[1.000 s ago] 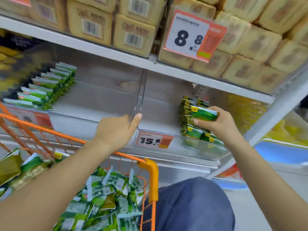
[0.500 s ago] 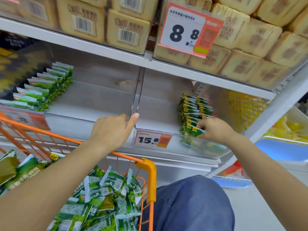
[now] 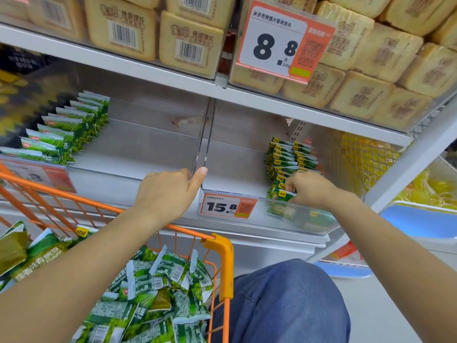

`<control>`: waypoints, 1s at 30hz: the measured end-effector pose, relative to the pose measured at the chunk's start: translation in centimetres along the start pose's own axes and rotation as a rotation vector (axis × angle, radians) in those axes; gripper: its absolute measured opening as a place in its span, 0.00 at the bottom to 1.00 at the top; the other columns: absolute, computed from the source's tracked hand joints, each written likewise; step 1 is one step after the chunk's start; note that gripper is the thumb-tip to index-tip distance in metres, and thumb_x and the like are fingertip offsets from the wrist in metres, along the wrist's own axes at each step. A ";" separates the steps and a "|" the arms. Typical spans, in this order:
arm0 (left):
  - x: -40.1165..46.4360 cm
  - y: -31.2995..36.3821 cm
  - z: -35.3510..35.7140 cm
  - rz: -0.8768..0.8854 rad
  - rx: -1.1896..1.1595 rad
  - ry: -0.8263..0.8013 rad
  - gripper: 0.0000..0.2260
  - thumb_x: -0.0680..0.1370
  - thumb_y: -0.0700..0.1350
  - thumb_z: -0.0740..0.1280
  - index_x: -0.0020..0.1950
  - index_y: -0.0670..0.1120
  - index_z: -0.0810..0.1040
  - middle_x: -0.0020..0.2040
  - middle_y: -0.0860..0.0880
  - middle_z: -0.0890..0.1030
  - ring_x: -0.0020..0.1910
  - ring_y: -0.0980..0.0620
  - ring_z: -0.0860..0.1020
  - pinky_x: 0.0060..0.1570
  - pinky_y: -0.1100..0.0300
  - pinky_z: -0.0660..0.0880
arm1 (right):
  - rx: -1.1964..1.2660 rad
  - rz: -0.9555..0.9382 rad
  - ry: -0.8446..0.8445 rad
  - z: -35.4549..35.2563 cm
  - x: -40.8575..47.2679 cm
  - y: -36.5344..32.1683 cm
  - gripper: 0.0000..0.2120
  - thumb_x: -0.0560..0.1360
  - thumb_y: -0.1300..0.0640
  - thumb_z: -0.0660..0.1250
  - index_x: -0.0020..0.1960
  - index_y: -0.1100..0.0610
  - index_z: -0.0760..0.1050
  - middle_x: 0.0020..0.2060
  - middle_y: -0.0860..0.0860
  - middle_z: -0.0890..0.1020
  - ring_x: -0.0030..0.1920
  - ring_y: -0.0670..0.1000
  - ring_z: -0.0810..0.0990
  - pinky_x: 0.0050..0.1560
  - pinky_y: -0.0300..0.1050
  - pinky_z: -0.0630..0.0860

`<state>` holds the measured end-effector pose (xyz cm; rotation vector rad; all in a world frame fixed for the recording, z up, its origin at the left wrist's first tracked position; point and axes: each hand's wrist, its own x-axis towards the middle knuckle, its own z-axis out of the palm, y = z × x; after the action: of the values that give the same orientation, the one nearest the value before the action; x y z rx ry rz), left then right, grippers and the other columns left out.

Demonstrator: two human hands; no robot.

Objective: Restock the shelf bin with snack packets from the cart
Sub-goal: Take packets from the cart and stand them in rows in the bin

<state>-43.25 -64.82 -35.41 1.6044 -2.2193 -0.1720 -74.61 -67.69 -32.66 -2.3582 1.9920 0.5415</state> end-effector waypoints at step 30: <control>-12.6 -9.7 -8.3 0.120 0.219 -0.432 0.12 0.82 0.54 0.55 0.59 0.54 0.75 0.52 0.55 0.80 0.49 0.53 0.78 0.41 0.59 0.72 | 0.166 -0.804 0.317 -1.7 -8.3 -25.2 0.16 0.74 0.43 0.56 0.44 0.48 0.79 0.36 0.44 0.79 0.37 0.48 0.80 0.39 0.42 0.77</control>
<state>-28.13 -55.30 -34.04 1.6614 -2.7389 -0.2721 -51.13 -55.26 -34.26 -2.9353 0.9133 -0.0354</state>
